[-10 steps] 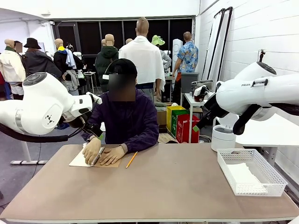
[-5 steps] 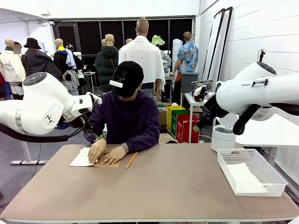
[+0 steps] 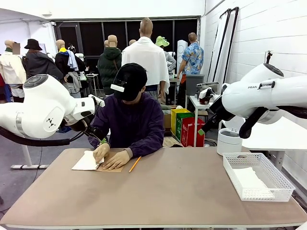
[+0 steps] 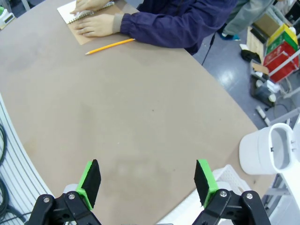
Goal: Sort the paper based on its condition.
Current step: If a person hands you a paper, place it in the Organizing basket , and if it's crumpled, put it in the Trash can.
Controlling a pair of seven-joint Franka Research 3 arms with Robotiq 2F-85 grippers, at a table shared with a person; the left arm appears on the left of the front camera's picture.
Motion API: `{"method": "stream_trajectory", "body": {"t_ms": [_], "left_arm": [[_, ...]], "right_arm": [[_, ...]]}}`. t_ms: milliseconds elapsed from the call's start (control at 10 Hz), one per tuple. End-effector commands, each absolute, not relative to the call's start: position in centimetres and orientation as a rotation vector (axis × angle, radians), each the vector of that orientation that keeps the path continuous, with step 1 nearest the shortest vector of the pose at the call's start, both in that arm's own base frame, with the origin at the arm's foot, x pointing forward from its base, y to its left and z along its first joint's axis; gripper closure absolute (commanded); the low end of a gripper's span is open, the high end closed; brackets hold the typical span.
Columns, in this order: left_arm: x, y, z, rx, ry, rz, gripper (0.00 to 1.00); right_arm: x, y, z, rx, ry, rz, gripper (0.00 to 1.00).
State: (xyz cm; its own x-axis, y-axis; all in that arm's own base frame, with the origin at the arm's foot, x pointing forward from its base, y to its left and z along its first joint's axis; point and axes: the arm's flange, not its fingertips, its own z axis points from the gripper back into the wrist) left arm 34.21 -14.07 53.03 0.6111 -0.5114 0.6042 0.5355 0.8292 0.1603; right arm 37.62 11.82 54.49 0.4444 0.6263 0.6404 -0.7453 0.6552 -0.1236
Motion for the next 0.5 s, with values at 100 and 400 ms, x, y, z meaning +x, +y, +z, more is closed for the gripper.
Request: {"method": "stream_trajectory", "body": {"t_ms": [100,400], "left_arm": [[34.25,-13.95,52.98,-0.037,-0.684,-0.603,0.0],[34.25,-13.95,52.98,-0.037,-0.684,-0.603,0.0]], "right_arm": [[37.57,11.81,54.41,0.176,-0.708,0.846,0.0],[37.57,11.81,54.41,0.176,-0.708,0.846,0.0]]}}
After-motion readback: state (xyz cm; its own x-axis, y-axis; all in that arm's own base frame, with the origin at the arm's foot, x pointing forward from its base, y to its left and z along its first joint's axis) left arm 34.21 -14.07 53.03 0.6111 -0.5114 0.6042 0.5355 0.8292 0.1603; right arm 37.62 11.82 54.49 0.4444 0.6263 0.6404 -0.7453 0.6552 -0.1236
